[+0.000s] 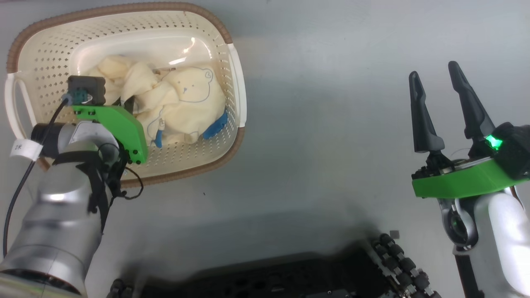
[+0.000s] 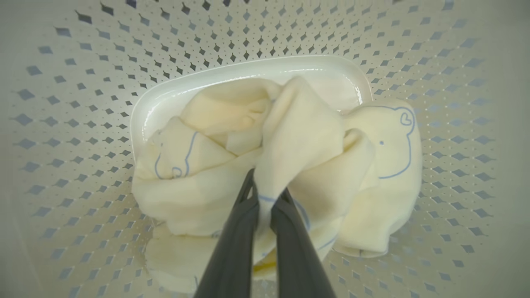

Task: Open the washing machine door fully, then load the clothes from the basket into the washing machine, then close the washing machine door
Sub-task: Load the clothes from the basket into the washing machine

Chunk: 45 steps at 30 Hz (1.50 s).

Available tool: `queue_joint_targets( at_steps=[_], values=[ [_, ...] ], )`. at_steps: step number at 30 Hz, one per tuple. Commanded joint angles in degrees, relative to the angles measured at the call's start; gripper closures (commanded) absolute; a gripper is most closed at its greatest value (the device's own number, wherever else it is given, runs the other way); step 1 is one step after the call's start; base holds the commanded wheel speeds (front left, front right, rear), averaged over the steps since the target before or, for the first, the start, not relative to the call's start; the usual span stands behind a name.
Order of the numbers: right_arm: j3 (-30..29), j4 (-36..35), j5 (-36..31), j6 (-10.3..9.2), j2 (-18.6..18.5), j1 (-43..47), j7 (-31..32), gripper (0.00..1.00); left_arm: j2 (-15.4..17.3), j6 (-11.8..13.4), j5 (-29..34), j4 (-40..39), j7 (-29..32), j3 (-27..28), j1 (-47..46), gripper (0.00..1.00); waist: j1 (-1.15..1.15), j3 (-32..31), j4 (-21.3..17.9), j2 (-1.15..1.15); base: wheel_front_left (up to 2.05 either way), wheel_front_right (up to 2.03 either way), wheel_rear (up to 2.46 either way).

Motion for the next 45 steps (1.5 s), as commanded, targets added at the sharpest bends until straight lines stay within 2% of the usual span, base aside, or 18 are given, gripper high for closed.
queue_joint_targets(
  at_steps=[1, 10, 15, 24, 31, 38, 45],
  values=[
    [0.8, -1.7, -0.3, 0.0, -0.8, 1.0, -0.2, 0.0, 2.1, 0.0, -0.7, -0.2, -1.3, 0.4, 1.2, 1.0, 0.0, -0.7, 0.0, 0.0, 0.0, 0.0, 0.0],
    [0.1, -1.2, -0.4, 0.0, -1.1, 1.4, -0.5, 0.0, 2.1, 0.0, -3.6, -1.2, -9.8, 0.4, 4.8, 1.0, 0.0, -6.9, 0.3, 0.0, 0.0, 0.0, 0.0],
    [0.2, -0.2, -0.1, 0.0, -1.5, 1.9, -0.5, 0.0, 2.4, 0.2, -4.4, -3.5, -12.1, 1.9, 6.5, 1.0, 0.0, -10.1, 1.0, 0.0, 0.0, 0.0, 0.0],
    [0.8, 1.1, 0.6, 0.0, -1.8, 3.2, -0.3, 0.0, 2.8, 2.8, -3.0, -18.4, -12.4, 7.7, 13.2, 1.0, 0.0, -16.4, 2.4, 0.0, 0.0, 0.0, 0.0],
    [1.5, 2.1, 1.5, 0.0, -1.9, 3.7, 0.0, 0.0, 2.3, 4.1, -2.2, -32.7, -12.4, 14.7, 17.7, 1.0, 0.0, -20.3, 2.7, 0.0, 0.0, 0.0, 0.0],
    [2.2, 2.9, 2.3, 0.0, -1.5, 4.2, 0.0, 0.0, 3.9, 5.4, -0.4, -38.5, -11.9, 15.6, 17.1, 1.0, 0.0, -23.1, 2.1, 0.0, 0.0, 0.0, 0.0],
    [2.8, 4.4, 3.1, 0.0, -1.2, 4.3, -0.2, 0.0, 4.7, 7.2, 0.0, -42.0, -8.1, 15.4, 13.6, 1.0, 0.0, -25.1, 1.3, 0.0, 0.0, 0.0, 0.0]
  ],
)
